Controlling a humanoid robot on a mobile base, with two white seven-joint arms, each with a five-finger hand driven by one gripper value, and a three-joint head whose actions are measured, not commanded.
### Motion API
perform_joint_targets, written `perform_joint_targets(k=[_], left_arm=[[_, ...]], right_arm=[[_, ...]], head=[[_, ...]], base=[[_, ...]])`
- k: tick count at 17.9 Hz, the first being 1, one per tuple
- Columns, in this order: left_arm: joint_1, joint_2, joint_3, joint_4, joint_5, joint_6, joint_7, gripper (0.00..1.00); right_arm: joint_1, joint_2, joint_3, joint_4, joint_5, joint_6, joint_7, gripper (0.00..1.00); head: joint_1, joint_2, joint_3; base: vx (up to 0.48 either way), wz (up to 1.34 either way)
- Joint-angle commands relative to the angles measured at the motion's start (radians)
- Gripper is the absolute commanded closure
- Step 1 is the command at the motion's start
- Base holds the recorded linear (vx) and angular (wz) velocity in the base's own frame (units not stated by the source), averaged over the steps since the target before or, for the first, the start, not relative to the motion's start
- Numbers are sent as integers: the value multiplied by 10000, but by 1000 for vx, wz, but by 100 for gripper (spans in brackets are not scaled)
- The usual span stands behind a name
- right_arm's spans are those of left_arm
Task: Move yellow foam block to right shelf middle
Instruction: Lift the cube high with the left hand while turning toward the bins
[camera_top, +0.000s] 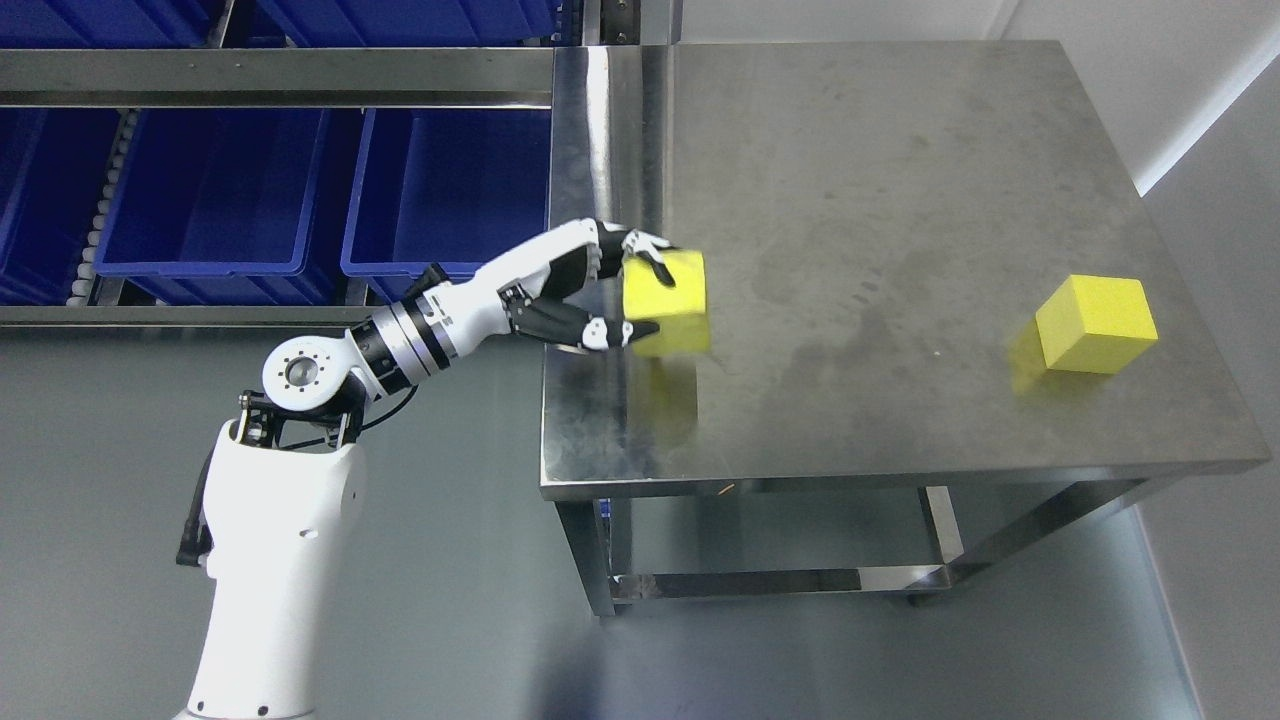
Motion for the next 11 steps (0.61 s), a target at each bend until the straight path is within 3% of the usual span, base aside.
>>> perform_joint_targets(k=[1,3,4,8,11], left_arm=[[-877,-256,1093,188,2077,-1588,3584,83],[-846,-256,848,387,2062,-3523,5919,83],[-785,-256,847,388,2001,-3956,6429,83],[-310,-256,1642,342,1816,-4252,6527,82],[256,-256,2730,540,350,-4144,6496,82]], right_arm=[[15,-175,5,-175,31,2,7,0],[15,-175,5,-175,46,2,7,0],[15,-175,5,-175,31,2,7,0],[15,-175,5,-175,31,2,7,0],[15,-175,5,-175,31,2,7,0]], head=[[0,0,0],[0,0,0],[0,0,0],[0,0,0],[0,0,0]], base=[[0,0],[0,0],[0,0],[-15,71],[-24,275]])
